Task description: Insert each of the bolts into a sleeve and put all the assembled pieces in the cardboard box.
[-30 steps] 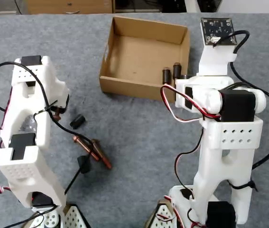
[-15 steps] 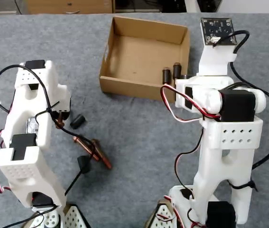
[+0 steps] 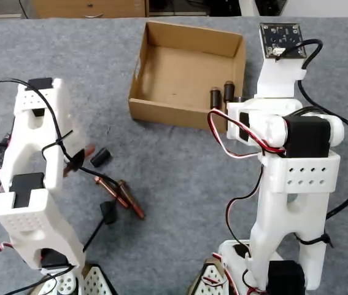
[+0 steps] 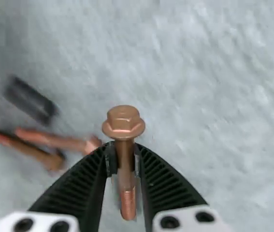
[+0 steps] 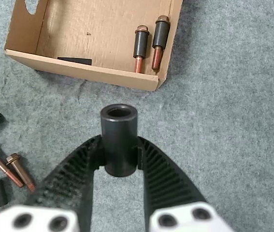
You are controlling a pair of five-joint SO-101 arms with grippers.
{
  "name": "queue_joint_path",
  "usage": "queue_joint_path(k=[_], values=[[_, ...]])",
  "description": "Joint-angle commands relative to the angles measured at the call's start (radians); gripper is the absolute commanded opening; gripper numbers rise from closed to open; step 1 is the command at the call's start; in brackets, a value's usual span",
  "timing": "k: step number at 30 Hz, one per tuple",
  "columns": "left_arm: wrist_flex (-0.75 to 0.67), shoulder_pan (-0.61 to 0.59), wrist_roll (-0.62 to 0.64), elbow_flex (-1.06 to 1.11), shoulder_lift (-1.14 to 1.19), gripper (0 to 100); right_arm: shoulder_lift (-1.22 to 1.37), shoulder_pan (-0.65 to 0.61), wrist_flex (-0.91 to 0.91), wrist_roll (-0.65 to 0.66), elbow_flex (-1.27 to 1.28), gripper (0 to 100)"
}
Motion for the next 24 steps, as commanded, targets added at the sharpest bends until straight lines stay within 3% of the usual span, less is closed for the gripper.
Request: queue_joint_path(k=[1, 8, 16, 19, 24], values=[[0.064, -0.040, -0.132, -0.026, -0.051, 2, 0.005, 0.019, 0.005, 0.009, -0.004, 0.2], [0.064, -0.117, -0.405, -0.028, -0.056, 2, 0.005, 0.019, 0.005, 0.009, -0.004, 0.2], [0.064, -0.123, -0.617, -0.087, -0.059, 2, 0.004, 0.019, 0.003, 0.009, -0.004, 0.2], [0.063, -0.117, -0.816, -0.100, -0.059, 2, -0.001, 0.019, 0.003, 0.009, -0.004, 0.2], [0.057, -0.123, -1.364, -0.133, -0.051, 2, -0.001, 0.019, 0.003, 0.009, -0.004, 0.2]])
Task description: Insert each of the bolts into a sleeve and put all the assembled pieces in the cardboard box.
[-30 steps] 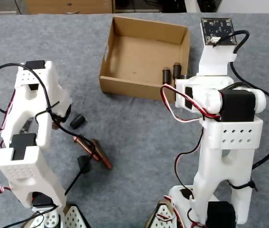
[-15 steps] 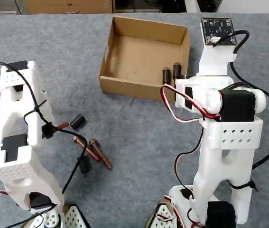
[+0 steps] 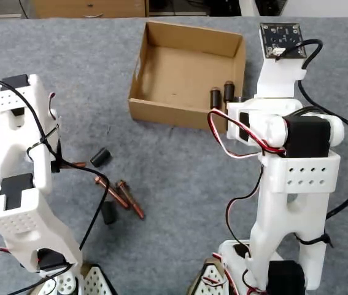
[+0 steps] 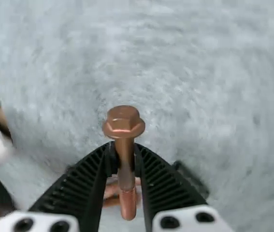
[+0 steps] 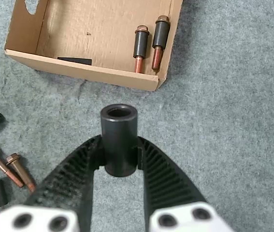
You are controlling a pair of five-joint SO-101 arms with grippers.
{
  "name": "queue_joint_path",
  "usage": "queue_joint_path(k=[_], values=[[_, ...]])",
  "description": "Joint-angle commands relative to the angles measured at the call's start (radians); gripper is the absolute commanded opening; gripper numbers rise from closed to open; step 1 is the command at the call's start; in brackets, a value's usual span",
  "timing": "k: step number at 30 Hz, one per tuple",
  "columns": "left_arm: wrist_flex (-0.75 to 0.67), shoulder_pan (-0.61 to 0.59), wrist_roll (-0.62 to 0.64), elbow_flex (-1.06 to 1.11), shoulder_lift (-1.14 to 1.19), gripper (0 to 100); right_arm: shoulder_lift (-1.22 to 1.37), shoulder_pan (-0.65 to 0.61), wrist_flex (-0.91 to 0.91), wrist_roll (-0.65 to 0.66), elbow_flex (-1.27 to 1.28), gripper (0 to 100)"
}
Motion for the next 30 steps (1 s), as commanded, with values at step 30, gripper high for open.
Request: queue_joint_path(k=[30], values=[[-0.287, 0.023, -1.175, -0.044, -0.054, 2, 0.005, 0.019, -0.021, 0.011, -0.004, 0.2]])
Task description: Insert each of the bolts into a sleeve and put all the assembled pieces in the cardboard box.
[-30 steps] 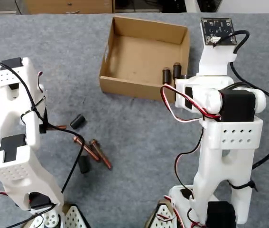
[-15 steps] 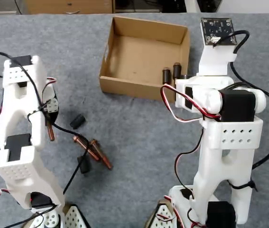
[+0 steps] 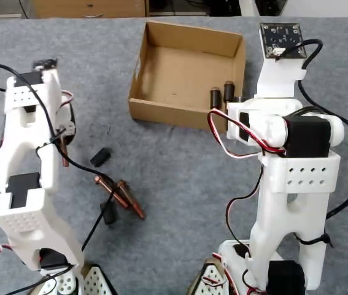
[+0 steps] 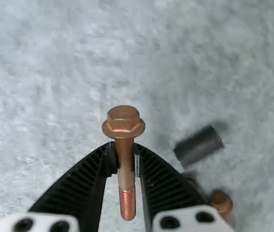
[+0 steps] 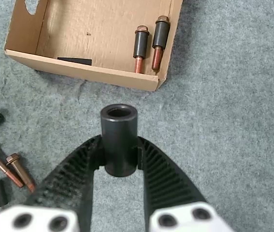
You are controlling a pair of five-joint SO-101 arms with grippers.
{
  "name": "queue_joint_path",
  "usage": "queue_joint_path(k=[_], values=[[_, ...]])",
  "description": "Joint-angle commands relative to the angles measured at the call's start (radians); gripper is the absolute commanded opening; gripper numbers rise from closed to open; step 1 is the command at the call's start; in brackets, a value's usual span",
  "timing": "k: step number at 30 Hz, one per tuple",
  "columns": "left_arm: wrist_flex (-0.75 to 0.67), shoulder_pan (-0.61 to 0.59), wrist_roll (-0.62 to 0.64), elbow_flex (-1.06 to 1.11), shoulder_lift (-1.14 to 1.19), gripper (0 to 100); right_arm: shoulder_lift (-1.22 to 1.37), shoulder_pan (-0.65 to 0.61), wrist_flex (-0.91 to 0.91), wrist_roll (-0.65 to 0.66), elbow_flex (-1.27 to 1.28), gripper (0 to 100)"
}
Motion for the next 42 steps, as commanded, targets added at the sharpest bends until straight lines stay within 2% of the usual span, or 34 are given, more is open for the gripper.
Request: queue_joint_path(k=[1, 5, 9, 13, 15, 16, 20, 25, 27, 34, 38, 42], values=[[-0.026, -0.046, 0.009, -0.038, -0.051, 2, 0.005, 0.019, -0.028, 0.011, -0.004, 0.2], [-0.055, -0.066, 0.009, -0.066, -0.056, 2, 0.005, 0.019, -0.058, 0.011, -0.004, 0.2], [-0.002, -0.058, 0.008, -0.144, -0.058, 2, 0.005, 0.019, -0.083, 0.011, -0.004, 0.2], [0.155, -0.048, 0.008, -0.321, -0.058, 2, 0.001, 0.019, -0.083, 0.011, -0.004, 0.2], [0.278, -0.006, 0.009, -0.433, -0.058, 2, 0.001, 0.016, -0.083, 0.011, -0.004, 0.2], [0.288, 0.012, 0.009, -0.474, -0.058, 2, 0.001, 0.015, -0.083, 0.011, -0.004, 0.2], [0.285, 0.034, 0.026, -0.623, -0.102, 2, -0.001, 0.013, -0.083, 0.011, -0.007, 0.2], [0.285, 0.063, 0.276, -0.758, -0.246, 2, -0.019, 0.012, -0.084, 0.011, -0.010, 0.2], [0.282, 0.078, 0.333, -0.793, -0.295, 2, -0.056, -0.001, -0.101, 0.011, -0.004, 0.2], [0.282, 0.127, 0.336, -0.878, -0.452, 2, -0.177, -0.022, -0.127, 0.011, 0.016, 0.2], [0.282, 0.167, 0.341, -0.933, -0.536, 2, -0.234, -0.071, -0.215, 0.011, 0.159, 0.2], [0.284, 0.212, 0.374, -0.896, -0.588, 2, -0.357, -0.156, -0.359, 0.011, 0.346, 0.2]])
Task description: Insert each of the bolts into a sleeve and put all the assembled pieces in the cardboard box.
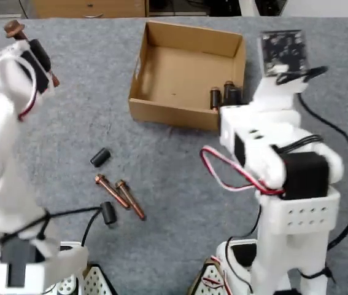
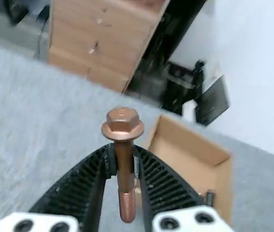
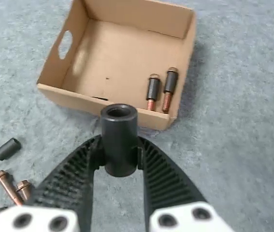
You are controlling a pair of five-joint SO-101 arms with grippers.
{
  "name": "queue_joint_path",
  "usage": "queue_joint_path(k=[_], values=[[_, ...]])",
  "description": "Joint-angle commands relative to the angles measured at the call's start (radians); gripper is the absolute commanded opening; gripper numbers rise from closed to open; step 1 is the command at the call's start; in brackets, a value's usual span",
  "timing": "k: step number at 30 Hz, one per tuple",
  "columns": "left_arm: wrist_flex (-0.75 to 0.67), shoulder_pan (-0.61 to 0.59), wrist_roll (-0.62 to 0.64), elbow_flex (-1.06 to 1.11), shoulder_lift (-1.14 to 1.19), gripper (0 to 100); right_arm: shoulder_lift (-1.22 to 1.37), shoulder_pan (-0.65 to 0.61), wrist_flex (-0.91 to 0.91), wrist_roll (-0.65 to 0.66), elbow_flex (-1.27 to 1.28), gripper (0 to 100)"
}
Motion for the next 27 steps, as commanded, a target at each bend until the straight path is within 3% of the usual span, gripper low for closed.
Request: queue_joint_path(k=[1, 6, 15, 20, 27], values=[[0.009, 0.035, 0.069, 0.023, -0.061, 2, -0.130, -0.076, -0.147, 0.012, 0.143, 0.2], [0.009, 0.057, 0.124, 0.149, -0.097, 2, -0.278, -0.137, -0.307, 0.048, 0.366, 0.2], [-0.011, 0.394, 0.052, 0.310, -0.137, 2, -0.443, -0.289, -0.463, 0.061, 0.644, 0.2], [-0.212, 0.454, -0.032, 0.471, -0.166, 2, -0.538, -0.303, -0.468, 0.058, 0.740, 0.2], [-0.520, 0.585, -0.037, 0.855, -0.341, 2, -0.737, -0.303, -0.462, 0.057, 0.877, 0.2]])
